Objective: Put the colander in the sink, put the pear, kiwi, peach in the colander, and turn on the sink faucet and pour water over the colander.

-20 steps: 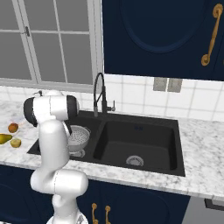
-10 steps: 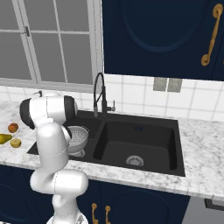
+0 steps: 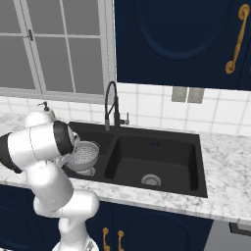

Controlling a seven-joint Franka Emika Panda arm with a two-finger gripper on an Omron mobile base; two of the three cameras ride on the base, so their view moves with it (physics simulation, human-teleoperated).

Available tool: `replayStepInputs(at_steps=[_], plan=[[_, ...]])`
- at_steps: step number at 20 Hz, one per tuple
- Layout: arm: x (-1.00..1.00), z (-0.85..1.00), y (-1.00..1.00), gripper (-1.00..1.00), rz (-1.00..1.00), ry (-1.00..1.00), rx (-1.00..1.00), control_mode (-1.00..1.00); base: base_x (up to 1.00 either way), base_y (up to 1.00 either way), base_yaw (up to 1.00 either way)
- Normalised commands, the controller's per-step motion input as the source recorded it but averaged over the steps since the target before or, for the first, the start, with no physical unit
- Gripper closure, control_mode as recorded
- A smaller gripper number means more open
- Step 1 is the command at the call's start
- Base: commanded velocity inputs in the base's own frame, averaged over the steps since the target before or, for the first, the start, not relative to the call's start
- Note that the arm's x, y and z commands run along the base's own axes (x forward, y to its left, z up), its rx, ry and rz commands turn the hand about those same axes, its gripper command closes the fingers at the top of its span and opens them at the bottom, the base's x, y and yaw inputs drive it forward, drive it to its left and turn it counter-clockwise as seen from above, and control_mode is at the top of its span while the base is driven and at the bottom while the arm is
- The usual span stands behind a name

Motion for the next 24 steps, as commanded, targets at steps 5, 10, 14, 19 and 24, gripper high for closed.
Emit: replayStepInputs(at_steps=[5,10,14,19,24], plan=[[-0.22,1.00,0.28,-1.00,-0.14,0.02,0.23,-1.00,0.00,0.00,0.00],[-0.62,1.00,0.89,-1.00,-0.14,0.04,0.13,-1.00,0.00,0.00,0.00],[-0.55,0.77,0.89,-1.00,-0.12,0.09,0.08,-1.00,0.00,0.00,0.00],[-0.29,0.08,0.64,-1.00,-0.13,0.14,0.00,-1.00,0.00,0.00,0.00],[-0.14,-0.01,0.58,-1.00,-0.13,0.17,0.00,-1.00,0.00,0.00,0.00]])
